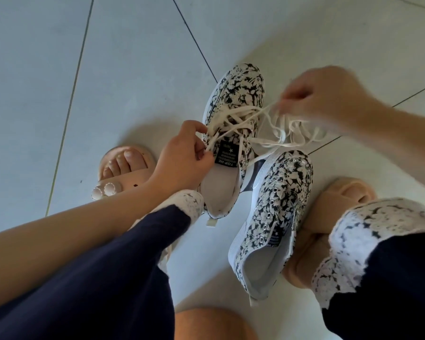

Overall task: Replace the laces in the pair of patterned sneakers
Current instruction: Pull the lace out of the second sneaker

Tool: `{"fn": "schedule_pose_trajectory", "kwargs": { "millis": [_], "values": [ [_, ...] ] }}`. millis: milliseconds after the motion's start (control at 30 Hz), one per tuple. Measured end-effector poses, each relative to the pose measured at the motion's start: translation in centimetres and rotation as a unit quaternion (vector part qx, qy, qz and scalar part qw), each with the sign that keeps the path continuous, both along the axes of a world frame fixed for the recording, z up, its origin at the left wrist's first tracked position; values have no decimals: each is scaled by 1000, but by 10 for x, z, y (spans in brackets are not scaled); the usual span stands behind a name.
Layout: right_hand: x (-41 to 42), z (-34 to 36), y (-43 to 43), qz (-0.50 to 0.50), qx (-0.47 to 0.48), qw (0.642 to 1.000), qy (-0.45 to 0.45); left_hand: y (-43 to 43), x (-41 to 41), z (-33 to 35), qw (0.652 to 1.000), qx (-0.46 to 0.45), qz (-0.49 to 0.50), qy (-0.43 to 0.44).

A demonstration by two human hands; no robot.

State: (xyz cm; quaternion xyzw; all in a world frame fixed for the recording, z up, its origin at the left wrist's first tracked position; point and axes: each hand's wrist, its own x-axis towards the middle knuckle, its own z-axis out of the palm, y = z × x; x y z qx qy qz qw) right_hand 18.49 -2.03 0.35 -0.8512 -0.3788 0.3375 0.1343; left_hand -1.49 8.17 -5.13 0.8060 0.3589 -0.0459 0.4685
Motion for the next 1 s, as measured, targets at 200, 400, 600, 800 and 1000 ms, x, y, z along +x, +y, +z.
{"fn": "schedule_pose_trajectory", "kwargs": {
  "millis": [200,400,600,800,1000],
  "values": [
    [37,-4,-45,66,-320,941,-88,-1,2,0,1000,-1,2,0],
    [89,-46,-67,114,-426,881,-171,-1,2,0,1000,4,5,-4],
    [24,-22,-46,139,-190,957,-171,-3,3,-1,1000,4,1,3],
    [-32,-17,1,173,13,983,-64,-4,3,-1,1000,7,-6,2],
    [-57,-19,28,234,-97,954,-158,-5,2,-1,1000,13,-18,1]
  ]
}}
